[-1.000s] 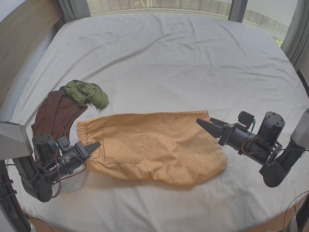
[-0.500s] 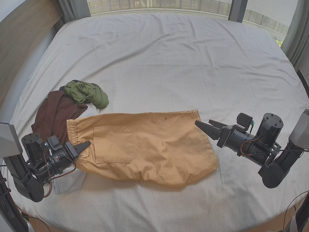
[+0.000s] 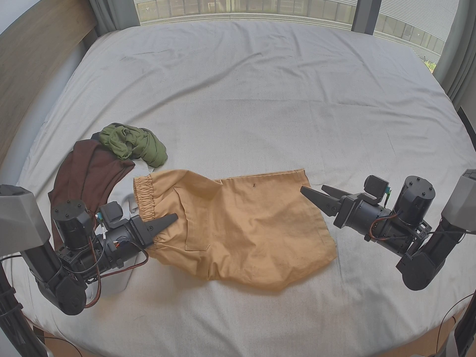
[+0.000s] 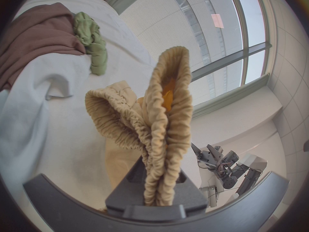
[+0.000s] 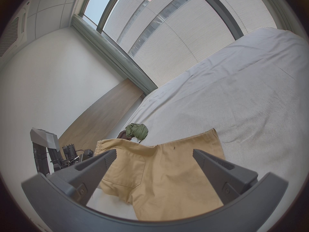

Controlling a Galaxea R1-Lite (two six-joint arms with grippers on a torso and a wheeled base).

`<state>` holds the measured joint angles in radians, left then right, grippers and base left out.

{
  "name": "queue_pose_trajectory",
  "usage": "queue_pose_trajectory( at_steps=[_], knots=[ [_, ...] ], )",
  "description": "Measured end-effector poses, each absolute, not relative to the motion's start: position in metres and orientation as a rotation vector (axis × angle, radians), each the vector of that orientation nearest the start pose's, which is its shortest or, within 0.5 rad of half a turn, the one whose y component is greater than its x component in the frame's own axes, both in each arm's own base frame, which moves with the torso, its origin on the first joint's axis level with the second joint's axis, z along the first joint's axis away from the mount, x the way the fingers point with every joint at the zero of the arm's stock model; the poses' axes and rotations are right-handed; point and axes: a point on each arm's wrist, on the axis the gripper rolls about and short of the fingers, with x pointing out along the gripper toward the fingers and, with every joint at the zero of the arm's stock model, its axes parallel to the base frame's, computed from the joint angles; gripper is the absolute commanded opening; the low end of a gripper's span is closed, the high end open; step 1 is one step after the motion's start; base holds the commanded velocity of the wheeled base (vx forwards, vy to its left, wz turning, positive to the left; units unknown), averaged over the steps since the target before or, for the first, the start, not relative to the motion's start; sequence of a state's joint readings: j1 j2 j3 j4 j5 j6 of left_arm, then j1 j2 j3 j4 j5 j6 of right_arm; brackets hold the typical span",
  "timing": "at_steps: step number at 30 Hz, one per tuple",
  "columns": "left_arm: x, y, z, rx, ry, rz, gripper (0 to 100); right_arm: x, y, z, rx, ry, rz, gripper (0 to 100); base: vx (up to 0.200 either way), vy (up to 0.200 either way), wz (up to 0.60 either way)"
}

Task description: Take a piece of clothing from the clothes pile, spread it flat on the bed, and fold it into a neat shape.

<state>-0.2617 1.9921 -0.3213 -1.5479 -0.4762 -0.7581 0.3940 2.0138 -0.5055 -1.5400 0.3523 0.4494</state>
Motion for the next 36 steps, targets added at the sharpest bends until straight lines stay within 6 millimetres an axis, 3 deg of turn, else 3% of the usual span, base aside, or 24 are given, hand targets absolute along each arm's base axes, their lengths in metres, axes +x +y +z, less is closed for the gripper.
queue_pose_trajectory(
  at_steps=[19, 36],
  knots=[
    [0.276, -0.154, 0.099, -0.743, 0.363, -0.898, 0, 0.29, 0.12, 0.112, 0.432, 0.106, 0.719, 100, 0.0, 0.0, 0.0],
    [0.292, -0.214, 0.084, -0.748, 0.349, -0.963, 0, 0.292, 0.108, 0.122, 0.43, 0.06, 0.691, 100, 0.0, 0.0, 0.0]
  ],
)
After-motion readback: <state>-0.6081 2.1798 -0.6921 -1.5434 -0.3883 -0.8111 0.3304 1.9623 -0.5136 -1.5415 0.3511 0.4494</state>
